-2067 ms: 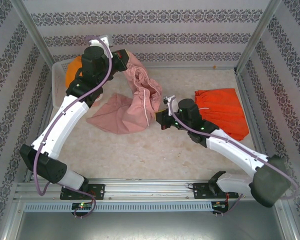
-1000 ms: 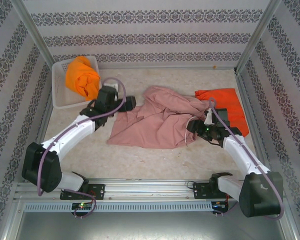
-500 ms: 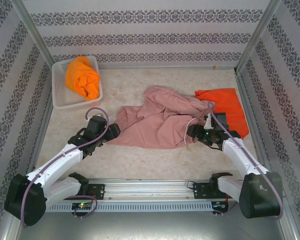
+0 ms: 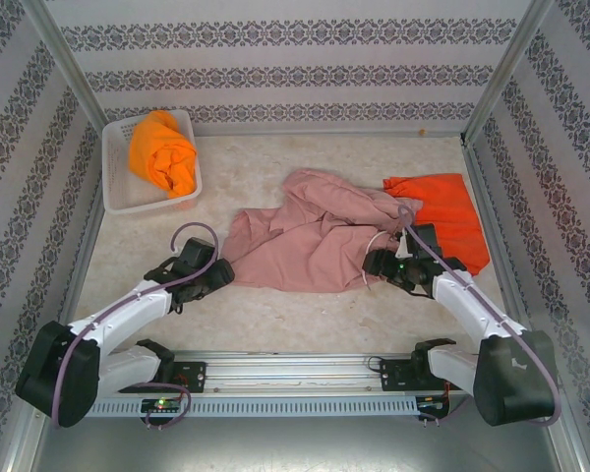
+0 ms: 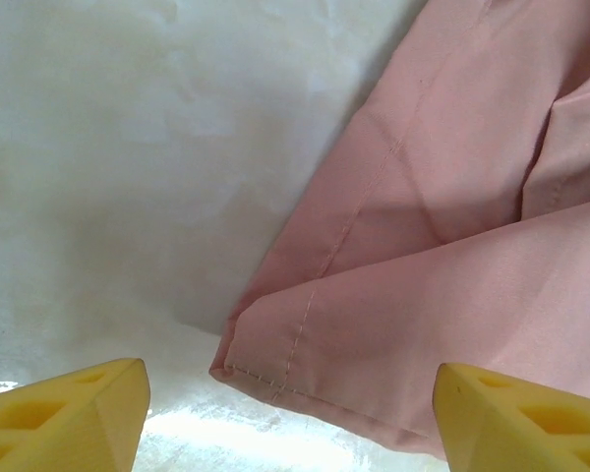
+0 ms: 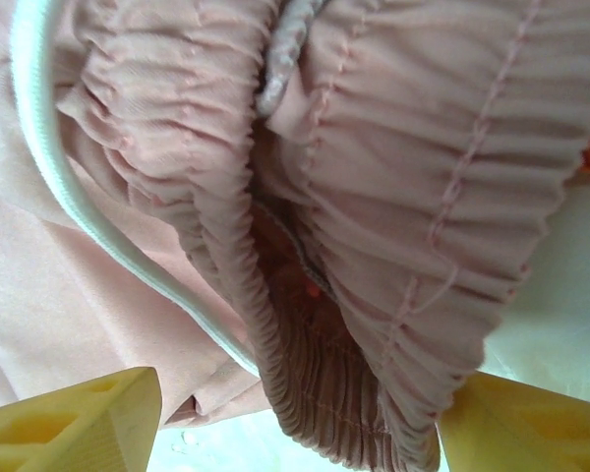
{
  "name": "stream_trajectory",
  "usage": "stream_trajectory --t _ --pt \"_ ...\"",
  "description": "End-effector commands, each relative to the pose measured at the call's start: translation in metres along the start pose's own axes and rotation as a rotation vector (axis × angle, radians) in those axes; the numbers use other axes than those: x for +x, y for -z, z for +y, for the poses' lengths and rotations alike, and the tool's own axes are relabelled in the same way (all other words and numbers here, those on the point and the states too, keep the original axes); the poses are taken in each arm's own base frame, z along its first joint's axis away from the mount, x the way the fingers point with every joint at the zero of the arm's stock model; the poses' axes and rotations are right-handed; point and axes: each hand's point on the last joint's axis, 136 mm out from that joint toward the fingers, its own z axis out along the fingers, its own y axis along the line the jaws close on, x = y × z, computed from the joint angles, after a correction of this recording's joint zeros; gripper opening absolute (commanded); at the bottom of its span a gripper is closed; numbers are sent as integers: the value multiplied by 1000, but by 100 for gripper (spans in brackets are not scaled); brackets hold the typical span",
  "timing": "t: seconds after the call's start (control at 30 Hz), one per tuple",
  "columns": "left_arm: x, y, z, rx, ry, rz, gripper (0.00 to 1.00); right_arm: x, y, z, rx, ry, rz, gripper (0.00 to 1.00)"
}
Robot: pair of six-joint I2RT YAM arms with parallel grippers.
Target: Fold and stack the shorts
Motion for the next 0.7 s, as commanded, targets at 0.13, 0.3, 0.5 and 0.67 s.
stream_trajectory --t 0.13,0.3,0.5,0.67 --pt "2 -13 -12 61 31 13 68 -1 -13 -10 55 -5 10 66" --pt "0 -20 -18 80 33 8 62 -4 -20 -8 56 -5 30 54" --pt "-7 -24 -33 115 22 4 36 -9 -21 -6 60 5 25 35" --pt "-20 -16 -38 124 -5 -46 14 -21 -16 -7 87 32 -21 20"
